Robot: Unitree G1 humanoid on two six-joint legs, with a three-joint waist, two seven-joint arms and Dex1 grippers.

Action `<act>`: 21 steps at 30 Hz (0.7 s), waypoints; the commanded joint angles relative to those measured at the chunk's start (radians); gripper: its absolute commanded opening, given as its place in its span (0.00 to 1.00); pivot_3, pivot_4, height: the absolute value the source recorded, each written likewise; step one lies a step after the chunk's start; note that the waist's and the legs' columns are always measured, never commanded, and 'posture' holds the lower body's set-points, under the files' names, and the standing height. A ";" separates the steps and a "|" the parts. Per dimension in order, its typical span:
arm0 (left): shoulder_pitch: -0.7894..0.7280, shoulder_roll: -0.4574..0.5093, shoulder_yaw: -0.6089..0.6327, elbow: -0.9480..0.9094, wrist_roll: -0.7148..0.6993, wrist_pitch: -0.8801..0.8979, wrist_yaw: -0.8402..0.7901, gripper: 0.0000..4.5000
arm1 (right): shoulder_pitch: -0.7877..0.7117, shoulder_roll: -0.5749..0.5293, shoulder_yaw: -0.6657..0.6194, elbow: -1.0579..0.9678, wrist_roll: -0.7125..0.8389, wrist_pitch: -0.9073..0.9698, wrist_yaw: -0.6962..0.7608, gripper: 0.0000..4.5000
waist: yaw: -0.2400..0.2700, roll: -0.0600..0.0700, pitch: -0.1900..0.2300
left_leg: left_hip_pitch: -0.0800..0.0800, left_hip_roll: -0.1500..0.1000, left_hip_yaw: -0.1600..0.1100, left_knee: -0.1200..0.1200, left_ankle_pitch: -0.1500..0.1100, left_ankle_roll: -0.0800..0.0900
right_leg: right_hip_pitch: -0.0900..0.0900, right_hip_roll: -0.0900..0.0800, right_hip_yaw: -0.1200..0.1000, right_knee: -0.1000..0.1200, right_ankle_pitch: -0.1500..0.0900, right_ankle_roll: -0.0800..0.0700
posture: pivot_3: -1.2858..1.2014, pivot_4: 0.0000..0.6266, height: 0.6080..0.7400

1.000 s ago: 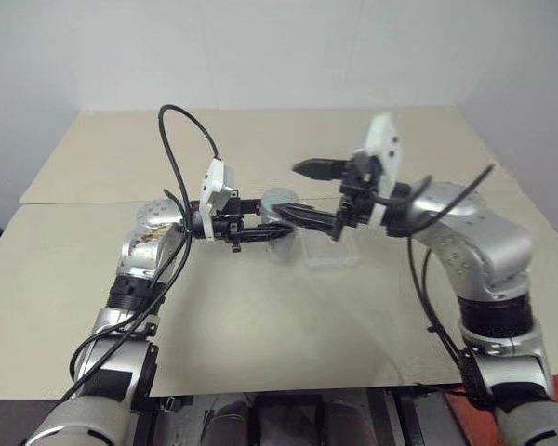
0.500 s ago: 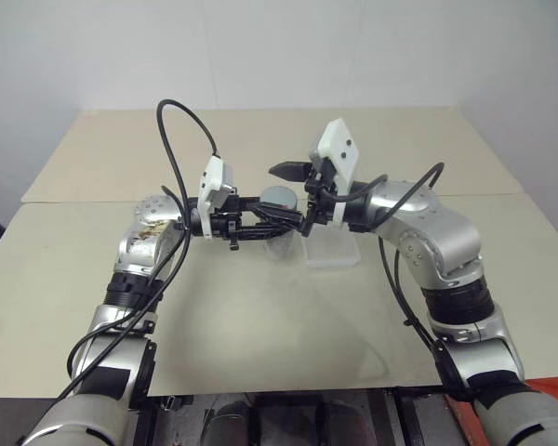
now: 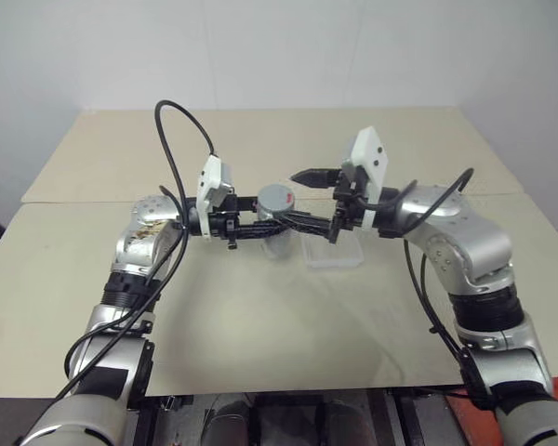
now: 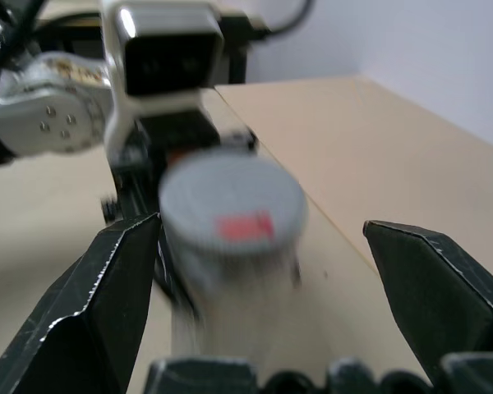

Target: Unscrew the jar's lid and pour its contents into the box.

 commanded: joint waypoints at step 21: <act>0.001 0.005 0.005 -0.049 -0.023 -0.006 -0.043 0.45 | -0.090 0.119 0.008 0.011 0.075 -0.024 0.118 0.99 | -0.004 0.000 0.000 | 0.001 0.000 0.001 -0.001 0.000 0.000 | 0.000 0.001 0.001 0.000 0.000 0.000 | 0.52 0.24 1.00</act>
